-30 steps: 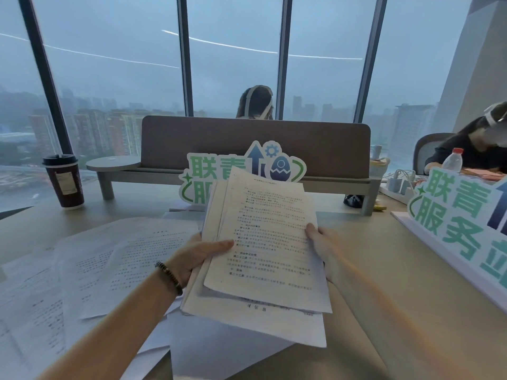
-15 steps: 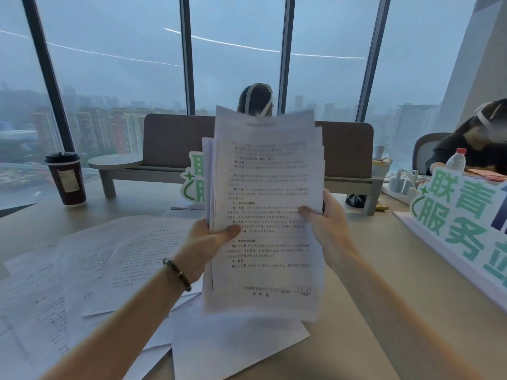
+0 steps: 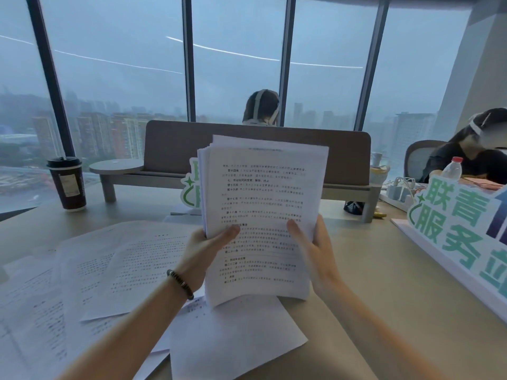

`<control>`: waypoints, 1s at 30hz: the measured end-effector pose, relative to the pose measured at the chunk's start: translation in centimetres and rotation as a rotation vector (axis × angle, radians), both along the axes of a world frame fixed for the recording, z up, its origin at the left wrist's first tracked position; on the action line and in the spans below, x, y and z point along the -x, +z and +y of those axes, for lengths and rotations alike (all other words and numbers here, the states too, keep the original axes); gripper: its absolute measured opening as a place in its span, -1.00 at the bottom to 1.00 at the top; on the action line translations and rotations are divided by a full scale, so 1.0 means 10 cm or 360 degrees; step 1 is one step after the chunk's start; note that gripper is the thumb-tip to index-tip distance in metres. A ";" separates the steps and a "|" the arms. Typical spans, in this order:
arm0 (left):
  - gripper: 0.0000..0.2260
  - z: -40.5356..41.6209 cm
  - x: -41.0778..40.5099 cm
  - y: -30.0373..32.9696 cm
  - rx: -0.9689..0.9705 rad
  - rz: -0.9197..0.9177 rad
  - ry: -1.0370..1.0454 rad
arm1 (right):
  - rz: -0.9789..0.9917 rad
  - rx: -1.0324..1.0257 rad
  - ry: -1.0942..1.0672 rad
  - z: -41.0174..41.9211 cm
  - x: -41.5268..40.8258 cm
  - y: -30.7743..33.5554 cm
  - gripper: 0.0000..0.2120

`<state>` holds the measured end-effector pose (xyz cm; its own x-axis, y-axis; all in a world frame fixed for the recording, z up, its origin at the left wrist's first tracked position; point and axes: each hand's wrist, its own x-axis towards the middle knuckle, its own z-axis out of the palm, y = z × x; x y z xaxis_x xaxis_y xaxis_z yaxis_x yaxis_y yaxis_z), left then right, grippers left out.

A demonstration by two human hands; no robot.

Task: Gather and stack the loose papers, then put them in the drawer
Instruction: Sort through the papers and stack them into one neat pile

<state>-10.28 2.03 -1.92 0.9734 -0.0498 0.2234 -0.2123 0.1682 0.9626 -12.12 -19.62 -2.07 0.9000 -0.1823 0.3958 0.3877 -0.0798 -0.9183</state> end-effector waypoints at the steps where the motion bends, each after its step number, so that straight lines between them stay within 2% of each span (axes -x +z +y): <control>1: -0.68 0.00 0.00 0.00 -0.0006 0.0001 -0.0001 | 0.0018 0.0014 -0.0003 0.00 0.00 -0.06 -0.64; 4: -0.80 0.00 -0.01 -0.01 -0.0034 -0.0004 -0.0003 | 0.0043 0.0017 -0.0002 -0.02 0.00 -0.11 -0.64; 8: -0.69 0.01 -0.01 -0.04 -0.0059 -0.0012 -0.0042 | -0.0062 -0.0016 -0.0002 -0.08 -0.07 0.15 -0.66; 13: -0.73 0.03 -0.01 -0.07 -0.0054 -0.0028 -0.0089 | -0.0224 0.0234 -0.0018 -0.07 -0.16 0.52 -0.29; 17: -0.77 0.05 0.00 -0.11 -0.0060 -0.0028 -0.0115 | -0.0203 0.0408 -0.0037 0.02 -0.18 0.50 -0.15; 19: -0.75 0.06 0.00 -0.14 -0.0094 -0.0015 -0.0122 | -0.0210 0.0231 0.0007 0.00 -0.19 0.39 -0.30; 21: -0.70 0.07 0.00 -0.20 -0.0115 0.0014 -0.0127 | -0.0090 -0.0021 0.0038 -0.02 -0.18 0.25 -0.61; 23: -0.66 0.07 0.01 -0.26 -0.0109 0.0042 -0.0121 | 0.0047 -0.0071 0.0030 -0.03 -0.17 0.07 -0.79; 30: -0.78 0.03 0.03 -0.24 -0.0168 0.0016 -0.0080 | 0.0130 0.0204 -0.0132 0.04 -0.13 -0.14 -0.83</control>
<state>-10.53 2.36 -4.36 0.9712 -0.1215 0.2048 -0.1966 0.0759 0.9775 -10.83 -19.20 -3.44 0.9141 -0.2103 0.3466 0.2992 -0.2269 -0.9268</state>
